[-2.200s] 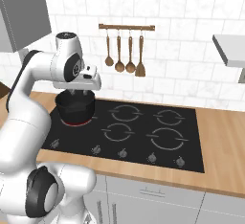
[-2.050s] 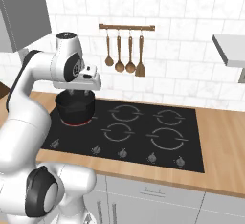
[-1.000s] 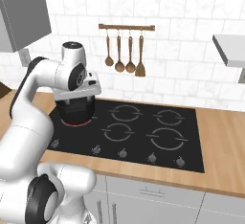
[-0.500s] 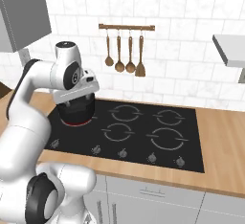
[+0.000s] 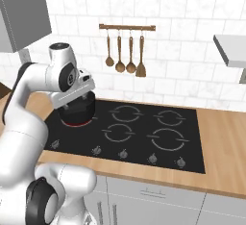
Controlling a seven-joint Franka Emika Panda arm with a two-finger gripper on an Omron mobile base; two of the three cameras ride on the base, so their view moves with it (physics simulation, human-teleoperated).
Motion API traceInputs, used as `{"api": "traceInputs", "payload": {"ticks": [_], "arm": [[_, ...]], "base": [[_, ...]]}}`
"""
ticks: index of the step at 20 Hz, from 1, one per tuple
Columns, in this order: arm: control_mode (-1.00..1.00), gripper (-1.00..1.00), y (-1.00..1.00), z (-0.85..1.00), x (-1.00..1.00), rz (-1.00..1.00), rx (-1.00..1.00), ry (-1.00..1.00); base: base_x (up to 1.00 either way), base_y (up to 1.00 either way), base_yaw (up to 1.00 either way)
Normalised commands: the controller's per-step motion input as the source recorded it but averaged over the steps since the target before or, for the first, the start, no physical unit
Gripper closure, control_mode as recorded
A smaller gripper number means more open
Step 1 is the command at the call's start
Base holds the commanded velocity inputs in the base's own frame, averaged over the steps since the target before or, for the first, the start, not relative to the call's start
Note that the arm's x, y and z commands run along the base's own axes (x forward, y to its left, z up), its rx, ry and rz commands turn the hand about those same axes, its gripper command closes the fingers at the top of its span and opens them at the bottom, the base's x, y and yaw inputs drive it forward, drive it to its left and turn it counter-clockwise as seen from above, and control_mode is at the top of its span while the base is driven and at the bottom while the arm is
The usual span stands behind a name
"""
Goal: Turn off the front left burner of the stove.
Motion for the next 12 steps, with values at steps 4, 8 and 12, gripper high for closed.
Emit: {"api": "traceInputs", "payload": {"ticks": [4,8,12], "arm": [[-1.0,-1.0,0.16,-0.01,-0.15,0.19,-0.01,0.0],[-1.0,-1.0,0.16,-0.04,-0.06,0.24,0.0,0.0],[-1.0,-1.0,0.06,-0.16,0.0,0.29,-0.01,0.0]], "base": [[0.0,0.0,0.0],[0.0,0.0,0.0],[0.0,0.0,0.0]]}}
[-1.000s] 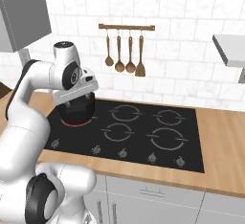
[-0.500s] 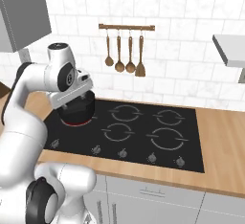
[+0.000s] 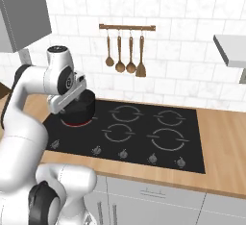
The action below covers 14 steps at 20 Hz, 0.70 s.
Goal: Turn off the front left burner of the stove.
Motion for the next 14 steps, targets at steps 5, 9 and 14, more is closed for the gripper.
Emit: {"api": "traceInputs", "payload": {"ticks": [5,9,14], "arm": [[-1.0,-1.0,0.1,-0.24,0.0,0.29,-0.07,0.0],[-1.0,-1.0,0.13,-0.24,0.0,0.3,-0.11,0.0],[-1.0,-1.0,0.09,-0.13,0.0,0.3,-0.11,0.0]], "base": [[0.0,0.0,0.0],[0.0,0.0,0.0],[0.0,0.0,0.0]]}}
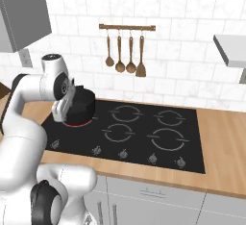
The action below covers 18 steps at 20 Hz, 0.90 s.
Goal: Turn off the front left burner of the stove.
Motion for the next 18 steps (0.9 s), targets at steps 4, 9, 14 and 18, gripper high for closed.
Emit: {"api": "traceInputs", "payload": {"ticks": [4,9,14,18], "arm": [[-1.0,-1.0,0.08,-0.04,0.0,0.31,-0.09,0.0],[-1.0,-1.0,0.08,0.0,0.0,0.33,-0.04,0.0],[-1.0,-1.0,0.19,-0.02,-0.04,0.34,-0.02,0.0],[-1.0,-1.0,0.22,-0.11,-0.28,0.32,0.0,0.0]], "base": [[0.0,0.0,0.0],[0.0,0.0,0.0],[0.0,0.0,0.0],[0.0,0.0,0.0]]}}
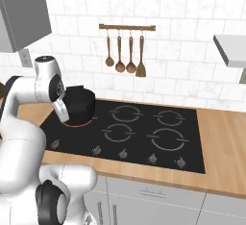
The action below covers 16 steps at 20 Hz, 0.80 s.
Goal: Turn off the front left burner of the stove.
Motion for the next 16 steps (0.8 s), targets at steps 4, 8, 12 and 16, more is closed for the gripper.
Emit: {"api": "traceInputs", "payload": {"ticks": [4,8,12,16], "arm": [[-1.0,-1.0,0.1,-0.2,-0.24,0.26,0.0,0.0],[-1.0,-1.0,0.0,-0.18,-0.17,0.17,0.0,0.0],[-1.0,-1.0,0.06,-0.29,-0.03,0.14,0.0,0.0],[-1.0,-1.0,0.31,-0.24,0.0,0.13,0.0,0.0]], "base": [[0.0,0.0,0.0],[0.0,0.0,0.0],[0.0,0.0,0.0],[0.0,0.0,0.0]]}}
